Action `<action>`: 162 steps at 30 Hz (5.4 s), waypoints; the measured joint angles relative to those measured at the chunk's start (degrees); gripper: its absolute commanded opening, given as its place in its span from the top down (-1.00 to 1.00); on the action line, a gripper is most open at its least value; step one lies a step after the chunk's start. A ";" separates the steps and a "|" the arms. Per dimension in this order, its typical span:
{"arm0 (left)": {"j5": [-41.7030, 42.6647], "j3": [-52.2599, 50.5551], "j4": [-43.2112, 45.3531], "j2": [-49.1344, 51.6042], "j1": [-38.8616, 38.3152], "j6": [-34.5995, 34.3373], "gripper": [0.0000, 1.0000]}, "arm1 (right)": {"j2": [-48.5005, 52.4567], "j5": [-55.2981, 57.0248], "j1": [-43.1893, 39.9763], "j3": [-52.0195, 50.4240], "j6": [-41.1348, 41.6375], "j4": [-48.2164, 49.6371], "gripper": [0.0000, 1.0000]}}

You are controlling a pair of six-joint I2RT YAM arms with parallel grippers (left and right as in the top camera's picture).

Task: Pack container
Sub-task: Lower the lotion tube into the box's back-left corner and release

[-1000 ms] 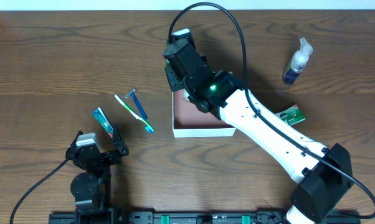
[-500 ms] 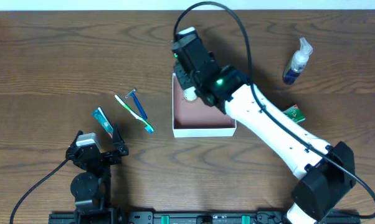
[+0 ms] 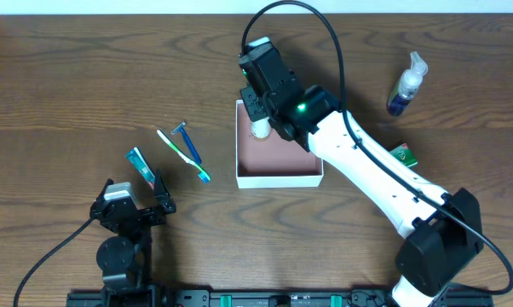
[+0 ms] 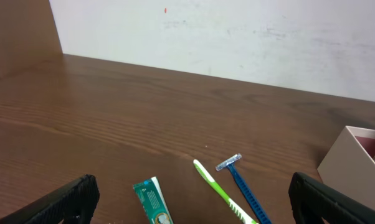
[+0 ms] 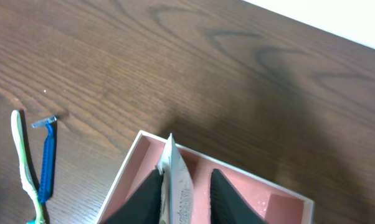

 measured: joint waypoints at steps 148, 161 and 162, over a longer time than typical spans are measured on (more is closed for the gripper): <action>0.02 0.00 0.00 0.00 0.00 0.00 -0.96 | 2.36 5.27 3.30 2.80 21.16 0.11 0.97; 0.02 0.00 0.00 0.00 0.00 0.00 -0.96 | 2.36 5.44 3.67 2.80 23.69 0.55 0.97; 0.00 0.00 0.00 0.00 0.00 0.00 -0.96 | 2.36 5.44 3.76 2.80 23.74 0.55 0.97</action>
